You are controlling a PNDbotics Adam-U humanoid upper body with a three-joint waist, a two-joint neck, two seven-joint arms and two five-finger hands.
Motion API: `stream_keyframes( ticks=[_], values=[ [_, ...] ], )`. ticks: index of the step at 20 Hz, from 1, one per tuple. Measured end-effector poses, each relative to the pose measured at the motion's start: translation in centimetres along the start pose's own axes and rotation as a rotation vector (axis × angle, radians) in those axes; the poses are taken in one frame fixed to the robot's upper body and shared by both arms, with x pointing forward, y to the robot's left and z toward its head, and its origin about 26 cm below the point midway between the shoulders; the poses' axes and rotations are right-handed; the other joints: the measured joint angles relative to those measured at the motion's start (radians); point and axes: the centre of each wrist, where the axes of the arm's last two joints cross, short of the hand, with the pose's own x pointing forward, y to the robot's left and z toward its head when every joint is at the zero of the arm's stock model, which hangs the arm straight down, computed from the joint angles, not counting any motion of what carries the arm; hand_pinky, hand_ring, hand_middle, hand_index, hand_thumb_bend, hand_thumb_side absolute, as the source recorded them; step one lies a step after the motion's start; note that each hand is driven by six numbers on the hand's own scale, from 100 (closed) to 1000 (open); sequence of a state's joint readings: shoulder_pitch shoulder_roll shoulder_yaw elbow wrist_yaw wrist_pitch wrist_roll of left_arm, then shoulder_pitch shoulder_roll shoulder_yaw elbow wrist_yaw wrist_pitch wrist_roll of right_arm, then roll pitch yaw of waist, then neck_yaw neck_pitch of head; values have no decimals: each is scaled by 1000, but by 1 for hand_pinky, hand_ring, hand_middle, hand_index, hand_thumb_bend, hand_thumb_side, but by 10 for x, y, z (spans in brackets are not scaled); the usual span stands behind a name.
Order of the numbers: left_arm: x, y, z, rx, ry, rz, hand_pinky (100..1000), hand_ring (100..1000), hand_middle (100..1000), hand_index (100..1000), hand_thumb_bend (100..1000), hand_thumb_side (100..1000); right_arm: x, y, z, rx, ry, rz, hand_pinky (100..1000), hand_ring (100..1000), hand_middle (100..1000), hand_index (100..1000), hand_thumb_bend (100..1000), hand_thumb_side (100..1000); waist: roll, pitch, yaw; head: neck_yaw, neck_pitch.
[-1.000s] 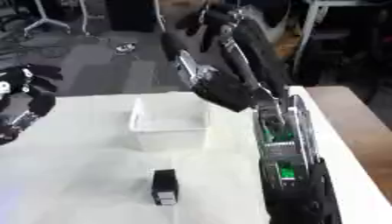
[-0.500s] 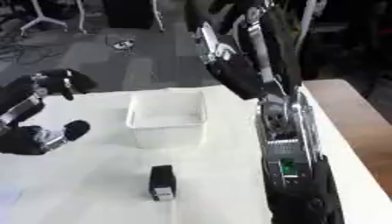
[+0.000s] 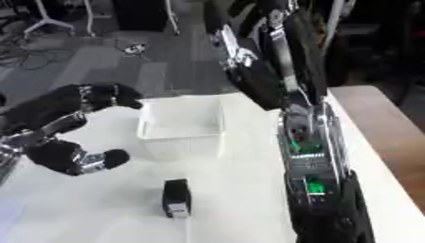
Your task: Pick up objects on the table and place them in the box.
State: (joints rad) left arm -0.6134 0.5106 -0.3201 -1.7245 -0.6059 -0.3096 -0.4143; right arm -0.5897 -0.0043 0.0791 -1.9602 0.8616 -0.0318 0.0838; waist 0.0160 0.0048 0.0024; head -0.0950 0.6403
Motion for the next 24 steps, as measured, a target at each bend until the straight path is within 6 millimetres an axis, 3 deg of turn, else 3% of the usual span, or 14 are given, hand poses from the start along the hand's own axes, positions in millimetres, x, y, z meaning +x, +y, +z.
stream_keyframes(
  ticks=[5, 8, 16, 19, 20, 24],
  values=[
    [-2, -9, -9, -70, -21, 88, 603, 722, 777, 870, 427, 969, 0, 1, 0, 6, -6, -7, 138, 414, 530, 747, 330, 1000, 1, 0, -3, 3, 0],
    [-2, -12, -10, -102, -27, 138, 538, 695, 773, 871, 417, 952, 1, 1, 0, 10, -10, -7, 136, 414, 530, 744, 332, 1000, 1, 0, -5, 3, 0],
    [-1, -15, -16, -154, -31, 213, 503, 657, 686, 868, 416, 934, 1, 2, 0, 23, -13, -7, 135, 414, 528, 739, 333, 1000, 3, 0, -6, 8, 0],
    [1, -17, -18, -175, -31, 224, 496, 637, 678, 859, 473, 917, 0, 2, 0, 28, -15, -7, 135, 413, 528, 739, 333, 1000, 3, 0, -7, 8, 0],
    [1, -17, -18, -187, -30, 225, 451, 607, 680, 848, 516, 910, 0, 2, 0, 28, -15, -7, 134, 413, 528, 740, 333, 1000, 3, 0, -7, 8, 0],
    [1, -19, -19, -257, -21, 211, 414, 582, 666, 830, 544, 945, 0, 2, 0, 31, -13, -8, 134, 413, 528, 740, 334, 1000, 3, 0, -7, 8, 0]
  ],
)
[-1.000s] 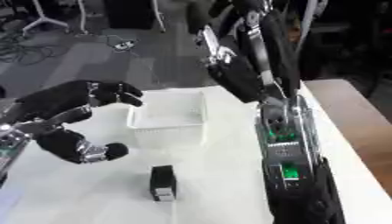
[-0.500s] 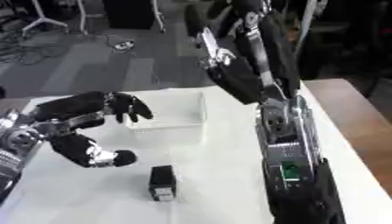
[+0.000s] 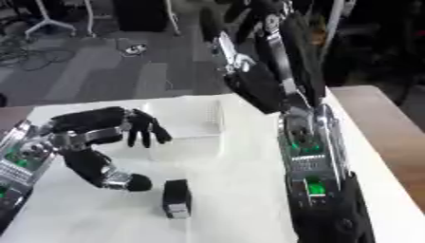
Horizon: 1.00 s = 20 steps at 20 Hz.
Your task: Pick up objects on the table and place them in the box.
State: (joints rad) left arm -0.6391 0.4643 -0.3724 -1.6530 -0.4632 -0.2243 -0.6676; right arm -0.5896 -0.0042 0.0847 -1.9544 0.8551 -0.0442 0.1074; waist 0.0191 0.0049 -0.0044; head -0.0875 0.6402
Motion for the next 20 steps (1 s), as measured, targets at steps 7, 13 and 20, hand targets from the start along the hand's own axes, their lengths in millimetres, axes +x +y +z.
stream_keyframes(
  ticks=[7, 13, 20],
  values=[
    [0, -4, -3, -75, 20, -20, 433, 590, 680, 794, 511, 1000, 0, 0, 0, 4, -1, -3, 134, 413, 528, 739, 334, 1000, 0, 1, -1, 0, 0],
    [1, -6, -5, -90, 62, -88, 429, 574, 669, 771, 504, 1000, 0, 0, 0, 7, -2, -4, 132, 413, 527, 740, 336, 1000, 0, 1, -2, 0, 1],
    [1, -9, -7, -115, 94, -147, 395, 557, 643, 740, 533, 1000, 0, 0, 0, 10, -1, -6, 130, 412, 527, 742, 337, 1000, 0, 1, -3, 0, 1]
  ],
)
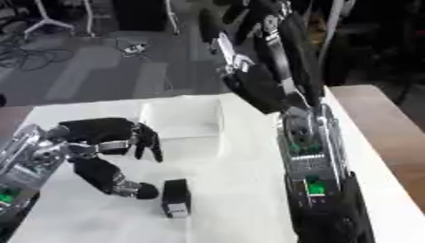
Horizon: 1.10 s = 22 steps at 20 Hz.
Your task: Pick up objects on the table and place them in the box.
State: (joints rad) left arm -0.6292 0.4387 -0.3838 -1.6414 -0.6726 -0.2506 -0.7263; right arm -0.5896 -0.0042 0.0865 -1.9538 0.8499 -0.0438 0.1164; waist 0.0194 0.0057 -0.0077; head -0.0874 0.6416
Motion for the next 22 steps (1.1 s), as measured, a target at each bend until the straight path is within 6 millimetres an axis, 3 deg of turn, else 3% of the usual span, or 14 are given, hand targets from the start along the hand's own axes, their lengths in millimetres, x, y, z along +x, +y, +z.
stream_keyframes(
  ticks=[14, 17, 22],
  values=[
    [6, -13, -13, -41, -26, -7, 426, 575, 668, 772, 524, 1000, 2, 2, 0, 3, 1, -10, 133, 414, 528, 737, 335, 1000, 0, 2, -2, 0, 0],
    [8, -14, -15, -34, -42, 2, 406, 562, 655, 766, 476, 946, 2, 2, 0, 4, 1, -10, 132, 413, 527, 737, 319, 1000, 0, 2, -2, 0, 0],
    [10, -15, -18, -16, -65, 36, 370, 543, 635, 762, 475, 907, 2, 2, 0, 7, -1, -10, 132, 413, 527, 737, 320, 1000, 0, 2, -3, 0, 2]
  ],
)
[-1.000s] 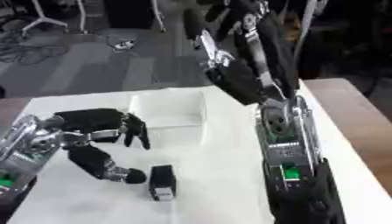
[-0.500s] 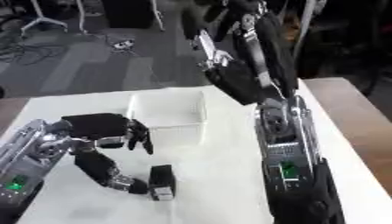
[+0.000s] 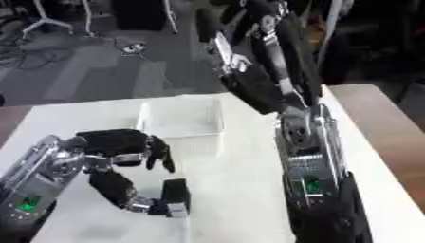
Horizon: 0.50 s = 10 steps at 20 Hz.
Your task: Pick up objects on the table and place them in the box.
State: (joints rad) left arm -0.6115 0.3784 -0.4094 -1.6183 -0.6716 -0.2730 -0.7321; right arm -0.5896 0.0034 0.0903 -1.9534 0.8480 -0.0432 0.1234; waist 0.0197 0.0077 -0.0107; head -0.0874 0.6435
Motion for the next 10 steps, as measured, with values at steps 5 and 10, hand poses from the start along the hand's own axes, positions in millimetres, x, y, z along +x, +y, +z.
stream_keyframes(
  ticks=[5, 10],
  values=[
    [1, -2, -4, -11, -10, 24, 389, 552, 654, 769, 510, 830, 0, 0, 0, 2, 1, 0, 133, 414, 528, 737, 318, 1000, 0, 0, -2, 0, 1],
    [2, -4, -5, -54, -22, 12, 404, 576, 695, 794, 527, 736, 0, 0, 0, 3, 1, -1, 133, 414, 528, 737, 319, 1000, 1, 0, -3, 1, 2]
  ],
)
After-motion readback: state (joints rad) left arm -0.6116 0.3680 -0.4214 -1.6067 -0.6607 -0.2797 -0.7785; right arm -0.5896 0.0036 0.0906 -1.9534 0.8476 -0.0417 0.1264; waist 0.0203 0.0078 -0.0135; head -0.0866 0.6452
